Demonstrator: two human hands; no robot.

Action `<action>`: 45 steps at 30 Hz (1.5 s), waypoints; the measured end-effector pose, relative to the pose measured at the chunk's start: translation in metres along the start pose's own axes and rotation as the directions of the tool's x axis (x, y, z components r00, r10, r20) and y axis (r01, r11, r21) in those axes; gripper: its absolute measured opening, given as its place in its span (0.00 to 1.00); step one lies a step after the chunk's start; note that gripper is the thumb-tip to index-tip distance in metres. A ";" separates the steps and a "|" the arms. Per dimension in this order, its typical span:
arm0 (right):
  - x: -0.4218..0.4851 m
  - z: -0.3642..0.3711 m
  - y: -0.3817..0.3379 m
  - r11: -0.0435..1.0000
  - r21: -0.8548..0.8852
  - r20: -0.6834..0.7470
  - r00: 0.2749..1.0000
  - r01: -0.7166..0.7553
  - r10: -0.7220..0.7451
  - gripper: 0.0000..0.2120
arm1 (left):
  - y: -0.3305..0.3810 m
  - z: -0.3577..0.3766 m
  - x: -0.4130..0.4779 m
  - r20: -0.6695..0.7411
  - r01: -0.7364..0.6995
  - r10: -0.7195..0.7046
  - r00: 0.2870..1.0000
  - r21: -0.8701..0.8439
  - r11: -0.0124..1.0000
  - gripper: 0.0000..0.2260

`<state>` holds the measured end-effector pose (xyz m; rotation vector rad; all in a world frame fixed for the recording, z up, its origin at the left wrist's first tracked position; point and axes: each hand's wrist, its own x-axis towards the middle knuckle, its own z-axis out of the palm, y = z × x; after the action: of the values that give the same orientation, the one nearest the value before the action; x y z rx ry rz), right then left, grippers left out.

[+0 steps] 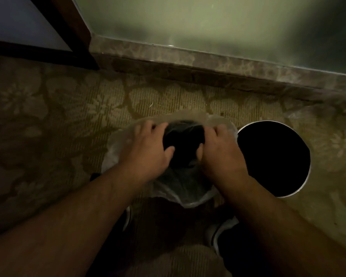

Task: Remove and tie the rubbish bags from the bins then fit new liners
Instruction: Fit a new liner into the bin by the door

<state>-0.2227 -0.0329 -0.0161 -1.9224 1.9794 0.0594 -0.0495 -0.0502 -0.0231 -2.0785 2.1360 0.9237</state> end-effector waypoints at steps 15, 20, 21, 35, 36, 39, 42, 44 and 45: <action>0.026 0.011 0.019 0.950 0.122 0.206 0.944 -0.287 0.258 0.16 | -0.048 0.040 0.056 0.134 0.195 -0.189 0.973 -0.033 0.980 0.07; 0.015 0.005 0.017 0.906 0.139 0.335 0.880 -0.401 0.338 0.14 | -0.071 0.044 0.051 0.132 0.235 -0.218 0.967 -0.136 0.962 0.06; 0.009 0.007 0.016 0.890 0.155 0.362 0.863 -0.429 0.352 0.14 | -0.075 0.044 0.049 0.129 0.242 -0.224 0.966 -0.146 0.959 0.06; -0.067 0.071 0.027 -0.156 0.620 0.756 0.532 -0.769 0.382 0.07 | -0.060 0.058 -0.023 0.462 0.645 -0.462 0.757 -0.416 0.641 0.29; -0.065 0.075 0.028 -0.217 0.633 0.760 0.542 -0.743 0.360 0.10 | -0.060 0.061 -0.025 0.509 0.681 -0.455 0.731 -0.491 0.544 0.31; -0.057 0.086 0.034 -0.330 0.657 0.753 0.574 -0.678 0.321 0.22 | -0.061 0.070 -0.021 0.534 0.673 -0.420 0.734 -0.655 0.342 0.19; -0.048 0.092 0.038 -0.404 0.677 0.734 0.601 -0.615 0.317 0.29 | -0.061 0.075 -0.010 0.502 0.618 -0.400 0.767 -0.747 0.247 0.15; -0.046 0.096 0.042 -0.433 0.704 0.704 0.635 -0.563 0.319 0.29 | -0.062 0.077 -0.006 0.478 0.602 -0.413 0.775 -0.756 0.256 0.19; -0.048 0.099 0.045 -0.435 0.718 0.688 0.647 -0.543 0.328 0.31 | -0.062 0.078 -0.005 0.463 0.598 -0.429 0.776 -0.755 0.268 0.18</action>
<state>-0.2428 0.0444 -0.1035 0.1658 1.4907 -0.8670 -0.0215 -0.0091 -0.1092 -2.5995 0.6191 2.2624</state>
